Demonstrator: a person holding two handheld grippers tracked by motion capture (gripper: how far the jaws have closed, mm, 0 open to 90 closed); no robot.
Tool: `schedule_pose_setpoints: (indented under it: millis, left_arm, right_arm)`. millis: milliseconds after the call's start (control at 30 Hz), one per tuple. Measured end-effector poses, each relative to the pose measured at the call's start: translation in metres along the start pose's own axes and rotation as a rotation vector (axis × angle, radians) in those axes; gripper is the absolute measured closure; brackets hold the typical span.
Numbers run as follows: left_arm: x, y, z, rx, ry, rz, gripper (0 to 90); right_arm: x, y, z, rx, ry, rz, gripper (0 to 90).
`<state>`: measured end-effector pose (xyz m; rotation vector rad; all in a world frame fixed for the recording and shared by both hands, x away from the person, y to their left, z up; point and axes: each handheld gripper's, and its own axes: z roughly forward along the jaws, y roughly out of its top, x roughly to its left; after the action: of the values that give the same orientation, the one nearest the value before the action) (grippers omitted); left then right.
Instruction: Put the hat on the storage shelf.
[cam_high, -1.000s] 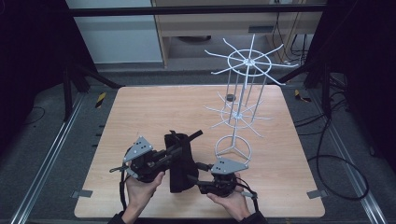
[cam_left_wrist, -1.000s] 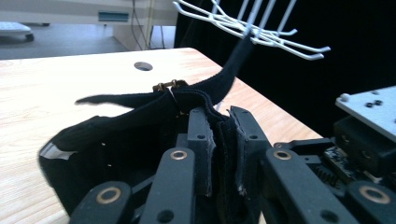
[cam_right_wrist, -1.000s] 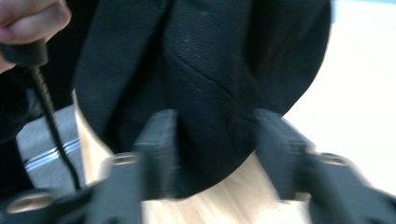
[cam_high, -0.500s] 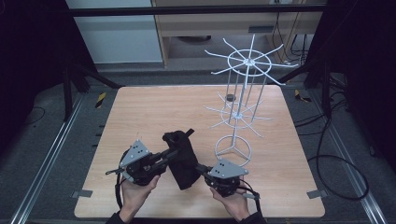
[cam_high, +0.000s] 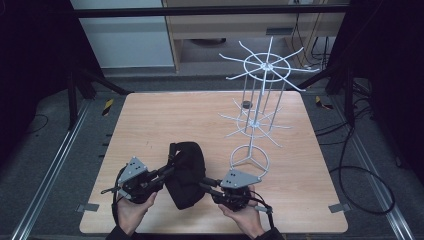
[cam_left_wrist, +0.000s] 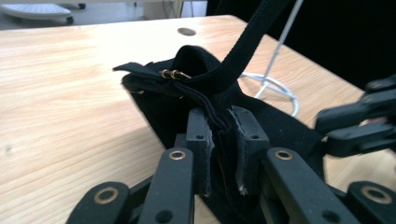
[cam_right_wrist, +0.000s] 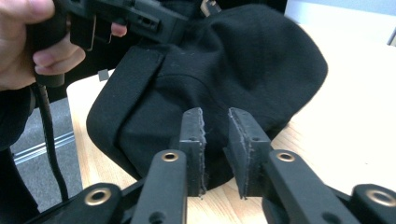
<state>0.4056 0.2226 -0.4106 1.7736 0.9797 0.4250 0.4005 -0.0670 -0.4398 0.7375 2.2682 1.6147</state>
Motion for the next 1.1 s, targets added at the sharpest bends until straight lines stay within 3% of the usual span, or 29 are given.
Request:
schedule_pose_setpoints:
  millis: [167,367,533,967,1100]
  left_arm:
    - [0.010,-0.004,-0.004,0.007,0.032,-0.002,77.6]
    - [0.032,-0.015,-0.012,0.035,0.119,-0.007,77.5]
    - [0.044,-0.020,-0.015,0.058,0.150,-0.019,76.5]
    - [0.076,-0.040,-0.005,0.224,0.354,0.037,74.1]
    - [0.084,-0.044,-0.001,0.266,0.367,0.018,73.3]
  right_arm:
    - [-0.006,-0.002,-0.004,0.012,-0.027,0.029,68.2]
    - [-0.018,-0.009,-0.014,0.041,-0.087,0.035,62.0]
    - [-0.025,-0.015,-0.017,0.071,-0.129,0.026,57.4]
    - [-0.040,-0.028,-0.032,0.121,-0.208,0.047,49.7]
    - [-0.046,-0.030,-0.038,0.123,-0.240,0.051,48.0]
